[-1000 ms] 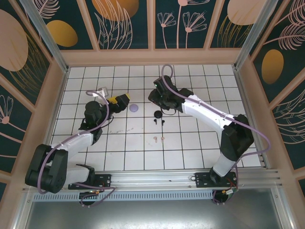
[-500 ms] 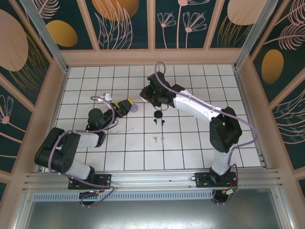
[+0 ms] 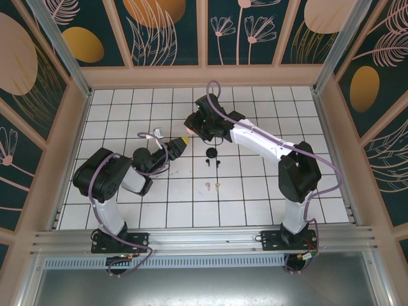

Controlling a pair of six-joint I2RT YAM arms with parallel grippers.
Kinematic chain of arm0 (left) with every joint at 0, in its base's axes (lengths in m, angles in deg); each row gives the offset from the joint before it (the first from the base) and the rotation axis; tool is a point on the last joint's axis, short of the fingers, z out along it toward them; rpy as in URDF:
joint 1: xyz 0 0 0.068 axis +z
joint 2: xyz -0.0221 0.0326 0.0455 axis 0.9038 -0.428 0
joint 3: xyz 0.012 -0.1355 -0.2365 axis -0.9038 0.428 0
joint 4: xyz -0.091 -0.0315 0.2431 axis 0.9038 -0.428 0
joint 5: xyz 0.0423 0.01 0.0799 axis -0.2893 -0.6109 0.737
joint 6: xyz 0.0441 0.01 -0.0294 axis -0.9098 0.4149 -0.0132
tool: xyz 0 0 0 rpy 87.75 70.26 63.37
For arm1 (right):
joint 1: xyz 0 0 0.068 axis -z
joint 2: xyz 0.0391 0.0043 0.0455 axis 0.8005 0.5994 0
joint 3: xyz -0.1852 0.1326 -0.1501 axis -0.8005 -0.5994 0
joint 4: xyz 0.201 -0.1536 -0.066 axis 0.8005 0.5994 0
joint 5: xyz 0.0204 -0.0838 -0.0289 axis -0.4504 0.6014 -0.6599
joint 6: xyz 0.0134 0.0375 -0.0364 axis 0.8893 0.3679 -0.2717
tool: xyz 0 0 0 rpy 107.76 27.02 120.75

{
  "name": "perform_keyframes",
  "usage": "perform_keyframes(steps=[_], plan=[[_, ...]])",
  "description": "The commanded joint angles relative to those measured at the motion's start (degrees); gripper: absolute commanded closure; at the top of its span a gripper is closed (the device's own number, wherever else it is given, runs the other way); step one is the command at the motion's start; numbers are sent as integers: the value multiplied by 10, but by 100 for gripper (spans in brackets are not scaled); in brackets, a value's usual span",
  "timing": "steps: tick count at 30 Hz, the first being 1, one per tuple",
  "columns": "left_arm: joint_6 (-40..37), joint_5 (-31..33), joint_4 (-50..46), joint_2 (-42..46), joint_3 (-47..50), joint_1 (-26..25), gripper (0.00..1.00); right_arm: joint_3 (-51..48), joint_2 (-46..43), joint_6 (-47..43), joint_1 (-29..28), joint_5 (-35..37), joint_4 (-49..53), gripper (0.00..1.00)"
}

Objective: Insert the wireless bluetooth earbuds into the charging case

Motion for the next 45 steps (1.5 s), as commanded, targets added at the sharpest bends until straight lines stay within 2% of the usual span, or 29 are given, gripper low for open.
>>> perform_keyframes(steps=[1, 7, 25, 32, 37, 41, 45], plan=[[10, 12, 95, -11, -20, -6, 28, 22, 12, 10, -7, -2, -6, 62], [7, 17, 91, -25, -39, -8, 30, 32, 20, 9, -12, -2, -2, 62], [14, 31, 124, -54, -62, -9, 49, 33, 23, 10, -21, -2, -1, 63], [23, 43, 153, -64, -58, -10, 53, 31, 22, 11, -21, -3, -4, 63], [21, 54, 157, -63, -56, -11, 61, 26, 19, 14, -21, -6, -7, 63], [17, 62, 158, -57, -59, -14, 73, 21, 18, 18, -21, -10, -12, 63], [18, 65, 158, -54, -62, -16, 81, 21, 18, 19, -21, -11, -13, 63]])
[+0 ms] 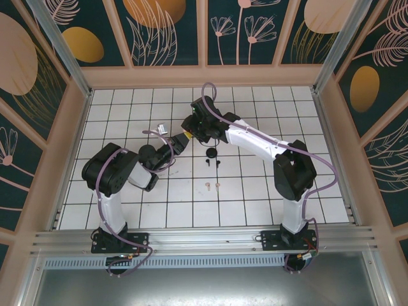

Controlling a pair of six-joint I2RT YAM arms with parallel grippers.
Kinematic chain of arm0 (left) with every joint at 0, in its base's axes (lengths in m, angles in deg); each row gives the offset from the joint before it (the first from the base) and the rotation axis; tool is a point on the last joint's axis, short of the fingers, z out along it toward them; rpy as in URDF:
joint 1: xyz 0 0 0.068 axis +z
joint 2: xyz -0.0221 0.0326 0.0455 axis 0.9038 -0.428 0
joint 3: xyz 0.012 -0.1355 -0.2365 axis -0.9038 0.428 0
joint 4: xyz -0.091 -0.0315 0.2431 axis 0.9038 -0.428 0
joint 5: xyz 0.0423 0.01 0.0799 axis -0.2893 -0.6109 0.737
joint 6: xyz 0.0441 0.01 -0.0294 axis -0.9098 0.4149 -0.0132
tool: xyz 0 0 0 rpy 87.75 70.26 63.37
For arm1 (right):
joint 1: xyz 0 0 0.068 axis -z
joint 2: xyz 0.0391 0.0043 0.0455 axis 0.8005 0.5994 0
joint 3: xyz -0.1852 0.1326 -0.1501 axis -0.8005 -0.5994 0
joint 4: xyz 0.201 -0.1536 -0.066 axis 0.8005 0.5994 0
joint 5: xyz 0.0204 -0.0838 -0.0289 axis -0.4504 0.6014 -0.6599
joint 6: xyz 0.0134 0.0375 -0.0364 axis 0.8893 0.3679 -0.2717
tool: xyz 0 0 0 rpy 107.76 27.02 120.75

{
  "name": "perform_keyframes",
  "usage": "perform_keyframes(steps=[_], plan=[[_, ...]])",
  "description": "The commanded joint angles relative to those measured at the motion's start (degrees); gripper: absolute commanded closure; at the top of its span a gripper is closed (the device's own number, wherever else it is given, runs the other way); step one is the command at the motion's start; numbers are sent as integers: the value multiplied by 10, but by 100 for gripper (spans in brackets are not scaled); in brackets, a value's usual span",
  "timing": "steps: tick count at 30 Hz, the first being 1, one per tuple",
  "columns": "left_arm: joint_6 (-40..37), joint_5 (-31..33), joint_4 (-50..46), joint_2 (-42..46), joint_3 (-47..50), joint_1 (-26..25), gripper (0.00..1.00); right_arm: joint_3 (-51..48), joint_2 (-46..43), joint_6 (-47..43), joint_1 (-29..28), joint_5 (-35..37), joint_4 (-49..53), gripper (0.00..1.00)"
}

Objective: Insert the wireless bluetooth earbuds into the charging case

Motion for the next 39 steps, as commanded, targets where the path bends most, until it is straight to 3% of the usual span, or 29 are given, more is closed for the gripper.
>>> perform_keyframes(steps=[1, 10, 12, 18, 23, 30, 39], plan=[[2, 35, 118, -4, -10, 1, 83, 8, -4, 9, -7, -20, -14, 63], [4, 36, 118, -2, -12, -1, 95, 8, -7, 11, -6, -18, -16, 62], [4, 35, 118, -1, -12, -1, 100, 8, -9, 11, -5, -17, -18, 58], [10, 35, 118, 0, -8, -1, 100, -5, -36, 4, 16, -9, -28, 37], [20, 30, 111, -5, -8, -1, 100, -31, -87, -9, 35, 11, -35, 31], [8, -44, 24, 14, -35, -1, 100, -127, -171, -97, 73, 3, -77, 31], [-73, -207, -168, 49, -100, 0, 100, -250, -249, -327, 155, -140, -201, 31]])
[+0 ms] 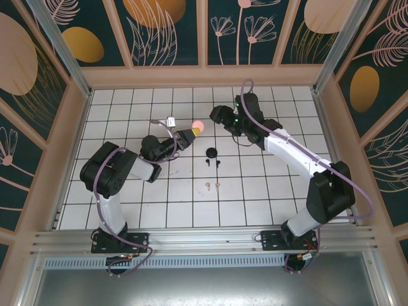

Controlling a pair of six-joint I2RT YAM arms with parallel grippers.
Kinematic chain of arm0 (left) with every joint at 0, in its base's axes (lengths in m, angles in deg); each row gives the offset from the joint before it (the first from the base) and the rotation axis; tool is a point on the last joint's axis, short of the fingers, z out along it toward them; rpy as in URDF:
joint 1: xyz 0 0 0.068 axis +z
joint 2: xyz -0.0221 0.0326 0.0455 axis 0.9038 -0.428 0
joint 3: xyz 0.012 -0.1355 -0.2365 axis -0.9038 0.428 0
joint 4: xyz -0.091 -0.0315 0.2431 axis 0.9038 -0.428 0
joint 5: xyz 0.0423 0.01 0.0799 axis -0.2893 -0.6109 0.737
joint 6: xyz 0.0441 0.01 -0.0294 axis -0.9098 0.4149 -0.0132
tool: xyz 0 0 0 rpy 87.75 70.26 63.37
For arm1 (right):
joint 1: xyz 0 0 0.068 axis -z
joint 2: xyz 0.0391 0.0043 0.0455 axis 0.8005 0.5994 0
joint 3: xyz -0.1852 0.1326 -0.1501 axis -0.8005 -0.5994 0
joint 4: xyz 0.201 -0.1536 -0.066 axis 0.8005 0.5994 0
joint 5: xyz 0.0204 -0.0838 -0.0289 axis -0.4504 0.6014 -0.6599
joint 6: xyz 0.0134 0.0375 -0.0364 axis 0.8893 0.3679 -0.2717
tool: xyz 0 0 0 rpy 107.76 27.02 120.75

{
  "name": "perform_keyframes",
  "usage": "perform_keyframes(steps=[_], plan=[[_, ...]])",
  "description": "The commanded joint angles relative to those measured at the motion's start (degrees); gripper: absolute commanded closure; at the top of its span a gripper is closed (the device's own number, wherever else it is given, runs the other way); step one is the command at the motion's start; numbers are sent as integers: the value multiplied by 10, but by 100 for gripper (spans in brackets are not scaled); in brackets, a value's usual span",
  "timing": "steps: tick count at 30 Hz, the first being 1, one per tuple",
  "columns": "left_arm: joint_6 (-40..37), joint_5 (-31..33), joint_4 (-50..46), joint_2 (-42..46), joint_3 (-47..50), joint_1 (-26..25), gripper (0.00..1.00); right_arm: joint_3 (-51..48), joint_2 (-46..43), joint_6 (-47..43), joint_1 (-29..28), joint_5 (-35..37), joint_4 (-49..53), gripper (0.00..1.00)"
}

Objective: Insert the wireless bluetooth earbuds into the charging case

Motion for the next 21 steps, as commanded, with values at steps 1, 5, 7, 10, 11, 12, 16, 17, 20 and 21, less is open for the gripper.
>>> perform_keyframes(steps=[1, 5, 7, 10, 11, 12, 16, 17, 20, 21], plan=[[-60, -87, -85, 30, -22, 2, 100, -34, -45, -148, 14, -77, -73, 31], [-103, -129, -164, 44, -42, 2, 100, -59, -60, -241, 19, -129, -79, 31], [-115, -145, -189, 44, -52, 3, 100, -70, -60, -268, 18, -158, -83, 31], [-116, -167, -200, 40, -67, 2, 100, -84, -53, -285, 19, -187, -87, 33], [-116, -171, -203, 39, -71, 2, 100, -88, -52, -286, 18, -191, -88, 34], [-116, -174, -206, 38, -75, 3, 100, -92, -52, -287, 18, -193, -90, 34], [-118, -181, -211, 38, -80, 2, 100, -102, -48, -284, 18, -188, -94, 35], [-120, -182, -213, 39, -82, 2, 100, -104, -47, -282, 18, -188, -96, 35], [-119, -186, -214, 39, -85, 2, 100, -104, -39, -279, 17, -190, -98, 36], [-120, -186, -214, 40, -85, 2, 100, -104, -35, -278, 17, -191, -100, 37]])
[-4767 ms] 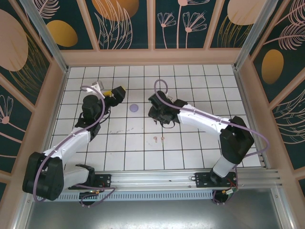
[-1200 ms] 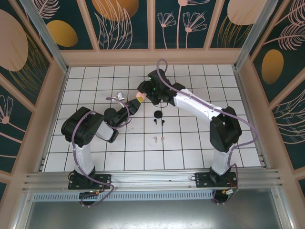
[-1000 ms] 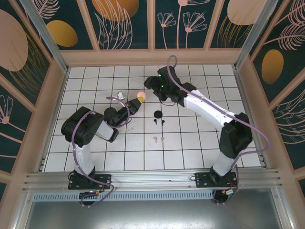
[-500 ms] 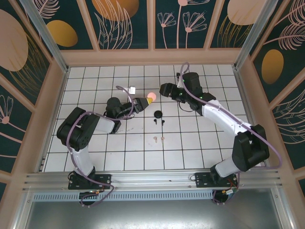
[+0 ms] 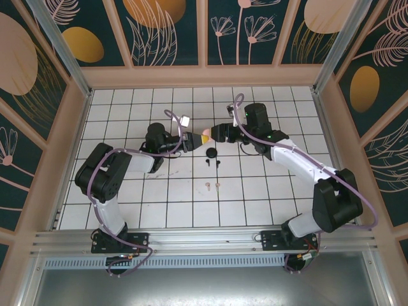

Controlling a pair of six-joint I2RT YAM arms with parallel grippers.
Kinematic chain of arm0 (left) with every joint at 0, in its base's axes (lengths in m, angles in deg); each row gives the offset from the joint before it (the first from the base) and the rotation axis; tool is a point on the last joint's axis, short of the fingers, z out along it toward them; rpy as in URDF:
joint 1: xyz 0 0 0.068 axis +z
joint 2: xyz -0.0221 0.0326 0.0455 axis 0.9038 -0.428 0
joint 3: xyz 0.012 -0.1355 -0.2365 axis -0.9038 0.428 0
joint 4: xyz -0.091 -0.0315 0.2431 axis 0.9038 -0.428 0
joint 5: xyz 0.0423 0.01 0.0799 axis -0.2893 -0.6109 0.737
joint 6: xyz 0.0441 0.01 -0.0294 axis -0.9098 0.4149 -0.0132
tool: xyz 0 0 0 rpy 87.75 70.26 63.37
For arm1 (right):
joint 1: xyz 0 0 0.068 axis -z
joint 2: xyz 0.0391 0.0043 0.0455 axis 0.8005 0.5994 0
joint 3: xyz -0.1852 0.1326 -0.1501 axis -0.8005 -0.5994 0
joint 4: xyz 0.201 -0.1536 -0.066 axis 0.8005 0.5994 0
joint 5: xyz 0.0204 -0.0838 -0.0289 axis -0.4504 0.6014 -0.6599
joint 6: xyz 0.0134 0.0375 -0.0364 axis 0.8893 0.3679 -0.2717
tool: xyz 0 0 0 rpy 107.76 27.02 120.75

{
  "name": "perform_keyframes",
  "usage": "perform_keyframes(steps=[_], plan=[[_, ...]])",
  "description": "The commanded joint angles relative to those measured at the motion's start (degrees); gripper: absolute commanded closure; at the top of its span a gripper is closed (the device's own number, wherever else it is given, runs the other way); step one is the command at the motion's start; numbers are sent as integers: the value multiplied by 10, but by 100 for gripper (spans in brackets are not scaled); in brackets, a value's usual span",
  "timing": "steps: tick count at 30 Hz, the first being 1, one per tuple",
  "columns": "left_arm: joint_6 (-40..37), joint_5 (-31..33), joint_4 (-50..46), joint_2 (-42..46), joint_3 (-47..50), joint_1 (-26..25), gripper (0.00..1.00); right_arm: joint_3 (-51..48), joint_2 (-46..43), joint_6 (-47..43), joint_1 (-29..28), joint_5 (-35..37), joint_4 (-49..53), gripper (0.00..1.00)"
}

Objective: Insert the wireless bluetooth earbuds into the charging case

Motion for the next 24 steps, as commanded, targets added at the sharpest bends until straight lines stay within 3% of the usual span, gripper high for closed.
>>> perform_keyframes(steps=[1, 15, 24], plan=[[-14, -21, -2, 12, -17, 2, 100, -5, 13, -13, -1, -17, -29, 37], [-14, -28, -5, 26, -25, 2, 100, -14, 44, -7, -4, 3, -27, 44], [-14, -35, -1, 57, -9, 2, 100, -43, 56, 27, 26, 35, -50, 53]])
